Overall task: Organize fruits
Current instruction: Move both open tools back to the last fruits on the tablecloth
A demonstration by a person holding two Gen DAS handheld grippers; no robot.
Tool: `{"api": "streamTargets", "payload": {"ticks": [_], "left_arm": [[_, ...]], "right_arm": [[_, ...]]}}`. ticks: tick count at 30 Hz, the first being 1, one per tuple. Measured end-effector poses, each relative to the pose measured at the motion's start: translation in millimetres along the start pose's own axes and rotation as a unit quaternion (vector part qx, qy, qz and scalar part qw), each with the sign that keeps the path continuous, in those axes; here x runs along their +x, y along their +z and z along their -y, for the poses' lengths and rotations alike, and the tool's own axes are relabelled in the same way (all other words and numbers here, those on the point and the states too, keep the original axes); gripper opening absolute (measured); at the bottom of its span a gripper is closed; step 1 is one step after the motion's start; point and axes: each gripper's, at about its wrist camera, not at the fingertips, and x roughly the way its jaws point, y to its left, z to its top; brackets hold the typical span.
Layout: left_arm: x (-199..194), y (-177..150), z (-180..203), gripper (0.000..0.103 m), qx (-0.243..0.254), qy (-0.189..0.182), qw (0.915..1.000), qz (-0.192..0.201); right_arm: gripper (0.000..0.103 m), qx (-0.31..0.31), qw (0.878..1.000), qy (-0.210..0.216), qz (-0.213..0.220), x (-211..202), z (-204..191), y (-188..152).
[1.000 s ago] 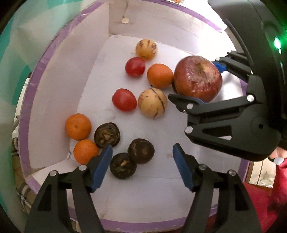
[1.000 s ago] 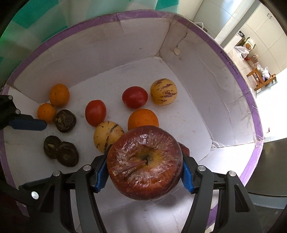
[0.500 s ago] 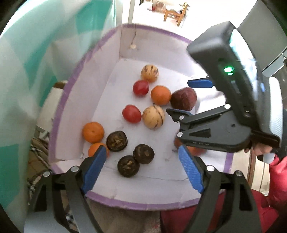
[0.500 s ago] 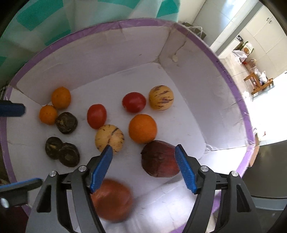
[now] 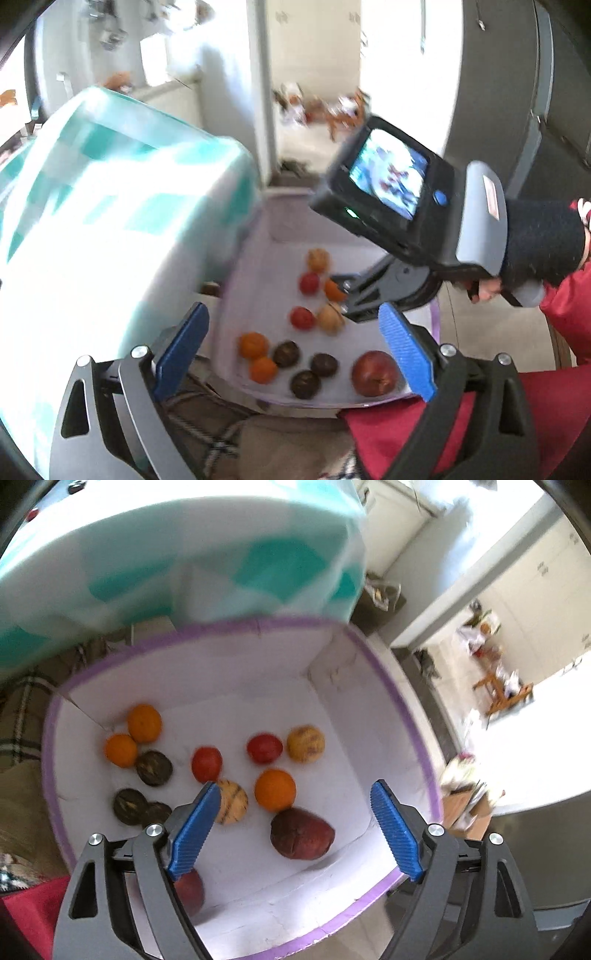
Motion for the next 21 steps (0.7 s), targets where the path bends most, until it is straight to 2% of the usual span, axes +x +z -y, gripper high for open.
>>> {"api": "streamTargets", "payload": {"ticks": [3,6,7,9,11,12,14,15,16,17,19,21], "left_arm": [[-21,-3,-26,0.097,-0.037,0.025,0.9985,0.033],[-55,-9,-64,0.101,-0.077,0.072,0.9920,0.071],[-70,-12,-84,0.101,-0.095,0.096,0.9871,0.086],[-85,-17,-111,0.101,-0.122,0.121,0.9801,0.100],[-104,-26,-153,0.101,-0.174,0.153,0.9662,0.113],[-112,-31,-176,0.101,-0.203,0.171,0.9570,0.116],[-124,-42,-217,0.101,-0.257,0.200,0.9386,0.114],[-130,-50,-242,0.101,-0.291,0.214,0.9257,0.111],[-134,-59,-259,0.101,-0.319,0.222,0.9152,0.107],[-138,-71,-284,0.101,-0.362,0.229,0.8977,0.101],[-156,-96,-323,0.101,-0.446,0.230,0.8581,0.109],[-170,-115,-349,0.101,-0.496,0.236,0.8258,0.127]], "right_arm": [[0.081,-0.023,0.999,-0.010,0.020,-23,-15,15],[0.081,-0.042,0.998,-0.021,0.047,-44,-32,34],[0.081,-0.048,0.997,-0.023,0.062,-53,-40,43],[0.082,-0.059,0.993,-0.020,0.101,-73,-59,61],[0.086,-0.063,0.988,0.000,0.141,-94,-80,84],[0.099,-0.066,0.989,-0.061,0.117,-97,-94,94],[0.097,-0.103,0.983,-0.112,0.101,-100,-109,104],[0.096,-0.133,0.977,-0.130,0.104,-101,-115,103],[0.096,-0.149,0.973,-0.134,0.112,-102,-116,101],[0.095,-0.160,0.971,-0.130,0.120,-102,-115,98],[0.088,-0.154,0.981,-0.068,0.093,-97,-106,96],[0.076,-0.148,0.984,-0.045,0.086,-100,-96,98]]}}
